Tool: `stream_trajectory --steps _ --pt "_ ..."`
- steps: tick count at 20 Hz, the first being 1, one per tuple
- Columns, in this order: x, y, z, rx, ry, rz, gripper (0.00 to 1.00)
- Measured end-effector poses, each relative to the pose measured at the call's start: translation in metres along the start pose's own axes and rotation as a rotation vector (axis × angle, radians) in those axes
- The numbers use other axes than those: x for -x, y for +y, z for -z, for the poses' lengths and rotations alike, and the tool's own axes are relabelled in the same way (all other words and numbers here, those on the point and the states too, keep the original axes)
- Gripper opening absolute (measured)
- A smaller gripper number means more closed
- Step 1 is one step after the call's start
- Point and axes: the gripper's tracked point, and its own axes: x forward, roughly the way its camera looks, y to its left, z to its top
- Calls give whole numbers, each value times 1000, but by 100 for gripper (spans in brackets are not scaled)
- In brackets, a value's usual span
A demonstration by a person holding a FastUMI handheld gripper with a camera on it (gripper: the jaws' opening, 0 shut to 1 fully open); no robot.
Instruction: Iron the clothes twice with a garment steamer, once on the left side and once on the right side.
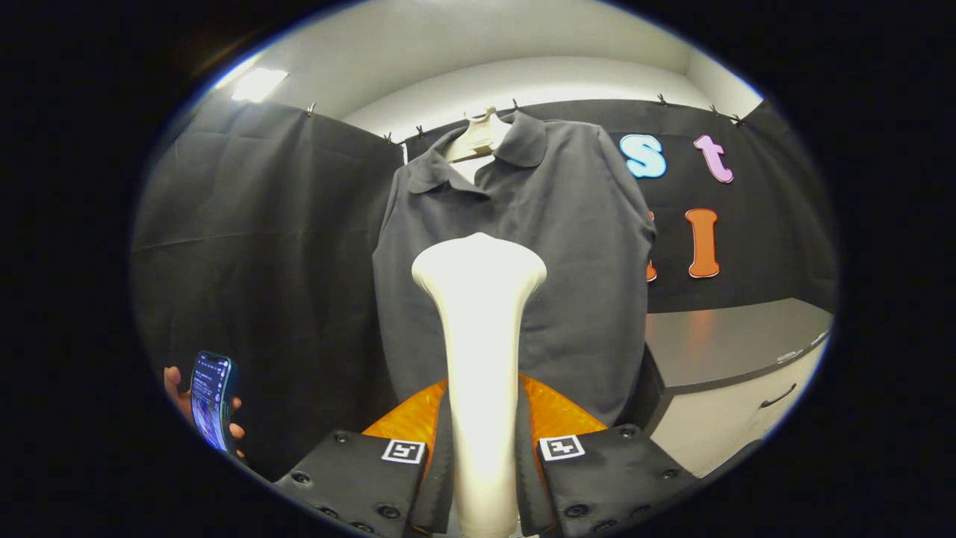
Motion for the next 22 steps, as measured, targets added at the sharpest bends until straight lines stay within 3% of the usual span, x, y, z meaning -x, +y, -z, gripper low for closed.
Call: stream_trajectory --steps 14,22 --pt "71 -114 -25 -6 -67 144 42" --pt "103 -150 -29 1 -88 183 42"
